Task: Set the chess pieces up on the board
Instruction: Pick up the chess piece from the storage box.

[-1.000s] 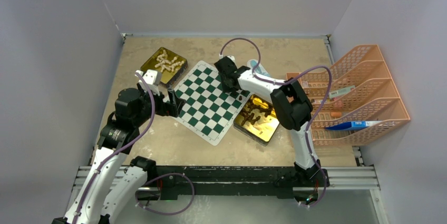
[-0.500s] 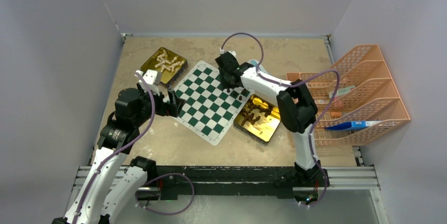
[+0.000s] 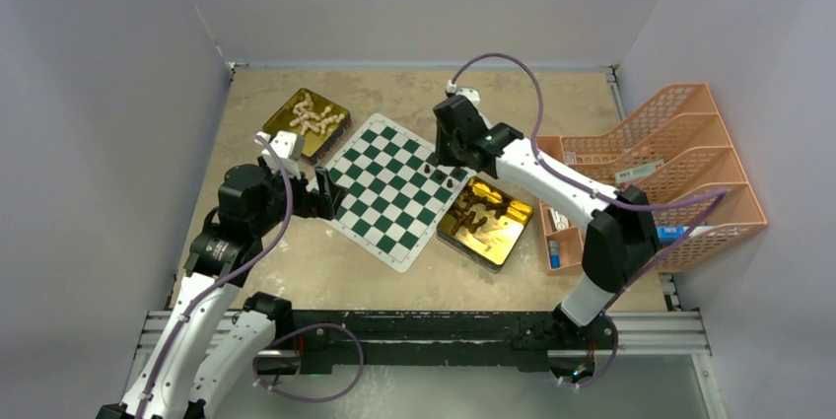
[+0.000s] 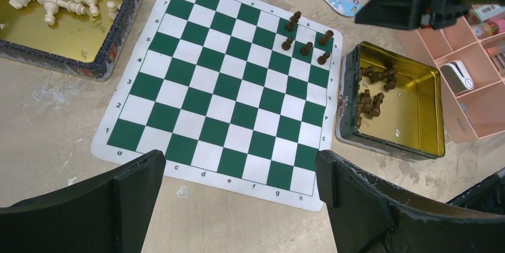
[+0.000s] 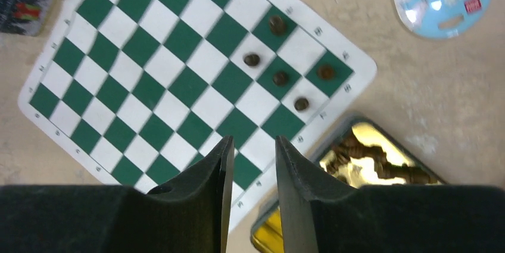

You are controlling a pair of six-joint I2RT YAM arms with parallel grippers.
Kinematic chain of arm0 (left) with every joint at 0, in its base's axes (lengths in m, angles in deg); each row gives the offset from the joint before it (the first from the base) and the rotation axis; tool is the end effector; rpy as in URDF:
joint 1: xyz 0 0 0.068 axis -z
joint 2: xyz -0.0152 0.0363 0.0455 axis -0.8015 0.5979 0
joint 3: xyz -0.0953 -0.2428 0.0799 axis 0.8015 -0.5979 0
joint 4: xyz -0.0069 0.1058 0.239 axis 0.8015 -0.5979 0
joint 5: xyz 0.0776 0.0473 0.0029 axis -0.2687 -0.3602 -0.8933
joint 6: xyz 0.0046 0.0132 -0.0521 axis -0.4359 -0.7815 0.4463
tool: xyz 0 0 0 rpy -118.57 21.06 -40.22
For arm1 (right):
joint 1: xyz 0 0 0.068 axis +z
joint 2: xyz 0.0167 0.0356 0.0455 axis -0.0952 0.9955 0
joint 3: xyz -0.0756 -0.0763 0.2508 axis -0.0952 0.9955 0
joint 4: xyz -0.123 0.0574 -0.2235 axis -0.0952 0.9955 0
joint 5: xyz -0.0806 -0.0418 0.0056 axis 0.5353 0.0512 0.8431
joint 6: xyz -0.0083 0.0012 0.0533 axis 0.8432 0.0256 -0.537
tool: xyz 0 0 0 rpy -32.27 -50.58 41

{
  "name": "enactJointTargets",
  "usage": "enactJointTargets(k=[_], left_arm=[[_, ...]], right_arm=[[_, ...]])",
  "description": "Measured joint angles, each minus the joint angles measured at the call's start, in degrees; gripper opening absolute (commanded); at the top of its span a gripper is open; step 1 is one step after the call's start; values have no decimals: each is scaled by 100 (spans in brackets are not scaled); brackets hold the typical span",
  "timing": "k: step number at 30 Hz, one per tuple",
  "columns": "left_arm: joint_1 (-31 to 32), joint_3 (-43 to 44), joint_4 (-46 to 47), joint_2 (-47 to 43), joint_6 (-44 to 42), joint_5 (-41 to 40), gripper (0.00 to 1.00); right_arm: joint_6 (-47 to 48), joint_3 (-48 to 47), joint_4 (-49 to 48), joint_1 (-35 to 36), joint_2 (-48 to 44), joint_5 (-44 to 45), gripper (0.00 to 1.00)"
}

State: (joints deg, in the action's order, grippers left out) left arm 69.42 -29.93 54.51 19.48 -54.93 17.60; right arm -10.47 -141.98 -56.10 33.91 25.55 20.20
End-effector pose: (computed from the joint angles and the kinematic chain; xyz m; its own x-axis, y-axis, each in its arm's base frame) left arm 0.1371 -0.0467 0.3268 -0.4545 -0.1295 -0.8813 0.3360 0.8914 -0.3042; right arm 0.3071 0.2385 0.3007 -0.6510 0.1241 -0.7489 -0.1018 0.9634 0.2482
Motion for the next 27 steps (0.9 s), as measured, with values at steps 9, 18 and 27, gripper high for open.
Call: enactJointTargets(k=[9,18,27], left_arm=[[0,-7,0,0,0,9,97],[0,-9,0,-22,0,61,97],[2,-9,0,-33,0,63,97]], right_arm=[[-1353,1386,514,0,-776,160,33],[-3034,2288,772,0,-1434,227,32],[-4074,2433,815,-2,-1078,315,30]])
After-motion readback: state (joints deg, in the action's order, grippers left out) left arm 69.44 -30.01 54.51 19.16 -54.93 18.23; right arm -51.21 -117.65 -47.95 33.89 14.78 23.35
